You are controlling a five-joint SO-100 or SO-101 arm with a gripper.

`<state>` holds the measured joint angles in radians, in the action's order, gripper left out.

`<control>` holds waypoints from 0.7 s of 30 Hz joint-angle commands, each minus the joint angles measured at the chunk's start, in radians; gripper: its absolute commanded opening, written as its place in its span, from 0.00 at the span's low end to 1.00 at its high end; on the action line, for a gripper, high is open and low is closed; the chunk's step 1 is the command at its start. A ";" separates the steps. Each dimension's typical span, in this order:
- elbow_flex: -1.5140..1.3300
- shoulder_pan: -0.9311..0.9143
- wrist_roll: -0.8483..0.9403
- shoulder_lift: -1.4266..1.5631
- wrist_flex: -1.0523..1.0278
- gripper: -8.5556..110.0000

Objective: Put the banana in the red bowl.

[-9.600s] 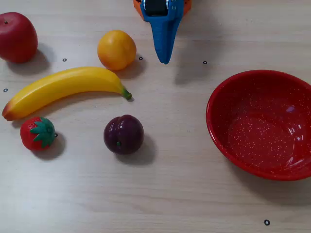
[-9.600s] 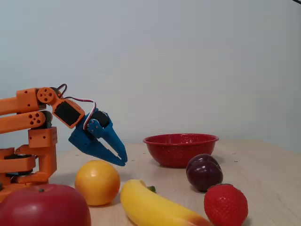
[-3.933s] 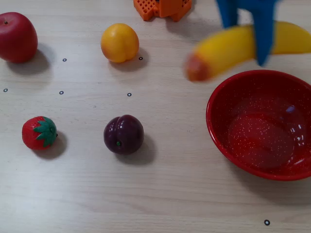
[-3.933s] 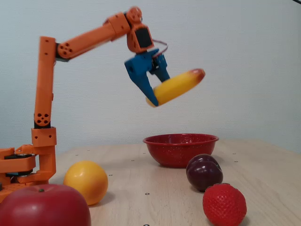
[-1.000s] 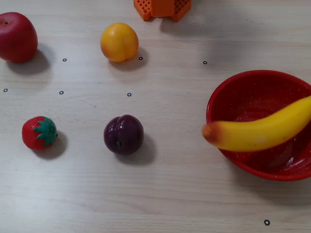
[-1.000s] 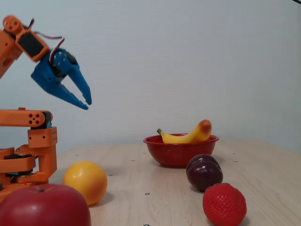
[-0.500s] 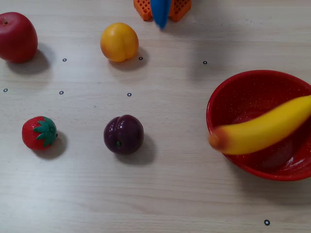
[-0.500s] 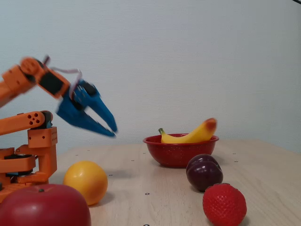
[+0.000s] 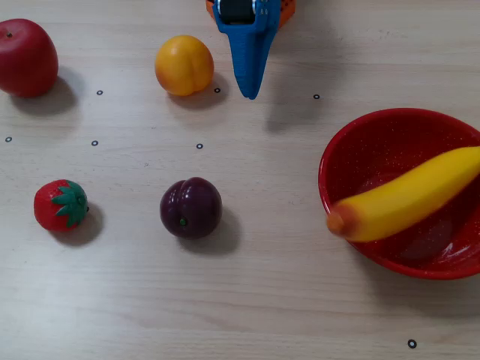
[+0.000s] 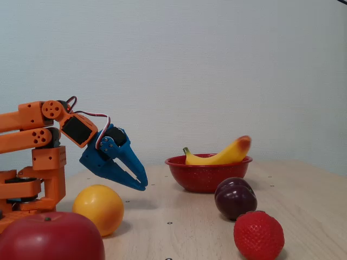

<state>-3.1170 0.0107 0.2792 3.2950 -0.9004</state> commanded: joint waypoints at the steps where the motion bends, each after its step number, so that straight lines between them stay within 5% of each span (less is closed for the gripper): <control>1: 0.051 -0.006 0.002 0.015 -0.011 0.07; 21: 0.051 -0.029 -0.031 0.015 -0.014 0.07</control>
